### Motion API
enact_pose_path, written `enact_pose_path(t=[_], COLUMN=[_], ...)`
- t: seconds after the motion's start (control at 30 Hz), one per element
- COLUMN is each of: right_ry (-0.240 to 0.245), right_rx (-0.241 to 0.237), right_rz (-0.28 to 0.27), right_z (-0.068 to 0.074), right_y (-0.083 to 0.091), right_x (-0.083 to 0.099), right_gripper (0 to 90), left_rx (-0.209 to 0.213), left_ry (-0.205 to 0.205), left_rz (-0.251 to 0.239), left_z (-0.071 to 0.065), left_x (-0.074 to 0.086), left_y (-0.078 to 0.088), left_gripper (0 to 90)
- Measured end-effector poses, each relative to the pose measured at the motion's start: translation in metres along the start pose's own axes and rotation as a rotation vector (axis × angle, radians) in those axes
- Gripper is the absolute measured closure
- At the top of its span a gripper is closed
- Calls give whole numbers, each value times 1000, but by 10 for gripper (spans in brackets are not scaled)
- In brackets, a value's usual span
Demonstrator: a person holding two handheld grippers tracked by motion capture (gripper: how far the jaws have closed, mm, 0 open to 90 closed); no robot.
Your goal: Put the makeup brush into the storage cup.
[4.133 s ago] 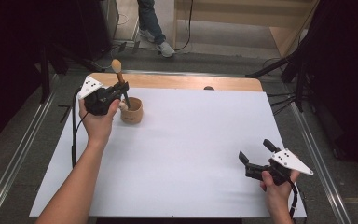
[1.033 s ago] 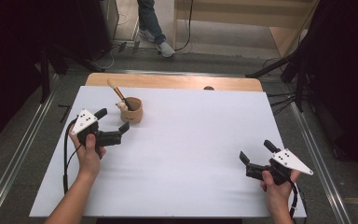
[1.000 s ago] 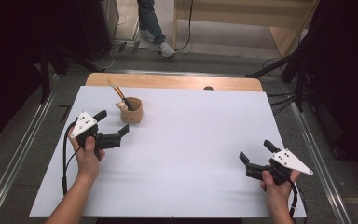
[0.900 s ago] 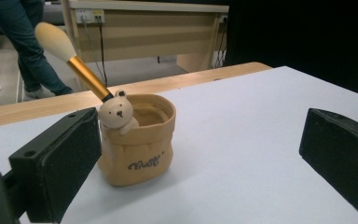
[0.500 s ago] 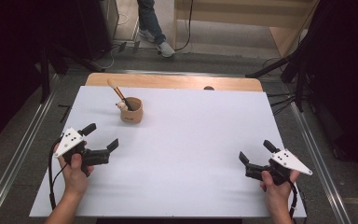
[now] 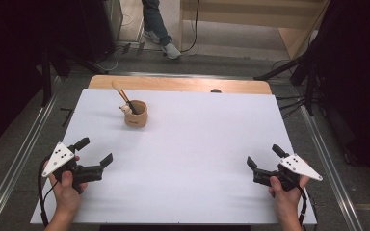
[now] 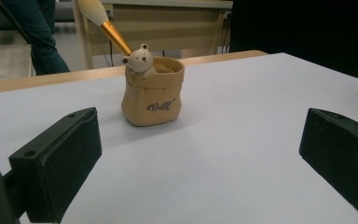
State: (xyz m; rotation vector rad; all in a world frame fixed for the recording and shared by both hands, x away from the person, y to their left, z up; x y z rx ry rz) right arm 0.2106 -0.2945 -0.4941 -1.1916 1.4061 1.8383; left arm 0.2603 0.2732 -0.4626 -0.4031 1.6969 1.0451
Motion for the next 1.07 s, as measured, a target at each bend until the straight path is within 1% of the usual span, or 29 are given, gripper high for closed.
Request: enact_pose_path(t=[0.17,0.2,0.23,0.27,0.33,0.47,0.53,0.6,0.77,0.8,0.9,1.07], right_ry=[2,3,2,3,0,1,1,-1,0,0,1,5], right_rx=[1,2,3,3,4,2,3,3,4,4,3,1], right_rz=[0,-2,-2,-1,2,0,0,-2,-2,-2,0,2], right_z=[0,0,0,0,0,0,0,-1,-1,-1,0,1], right_y=[1,1,1,1,1,1,1,2,2,1,1,0], right_x=[0,0,0,0,0,1,1,1,1,1,1,2], right_gripper=[0,0,0,0,0,0,0,0,0,0,0,0], left_rx=[-6,-5,-5,-13,-13,-20,-22,-24,-30,-31,-33,-29], left_ry=[3,11,11,7,9,11,10,21,17,15,28,27], left_rz=[11,17,17,26,23,14,14,10,27,27,13,16], left_z=[3,4,4,6,6,8,8,9,10,11,13,14], left_x=[7,11,11,14,15,17,18,20,27,27,26,26], left_y=[5,7,7,10,11,21,23,27,33,33,34,33], left_gripper=[0,0,0,0,0,0,0,0,0,0,0,0])
Point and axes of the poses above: each handheld gripper's, and its own axes: y roughly backward along the jaws, x roughly out of its underside, z roughly to its left, the point moved 1 cm from there along -y, roughly forward along the jaws, and after that the axes turned 11 degrees about z, right-handed, at the moved point
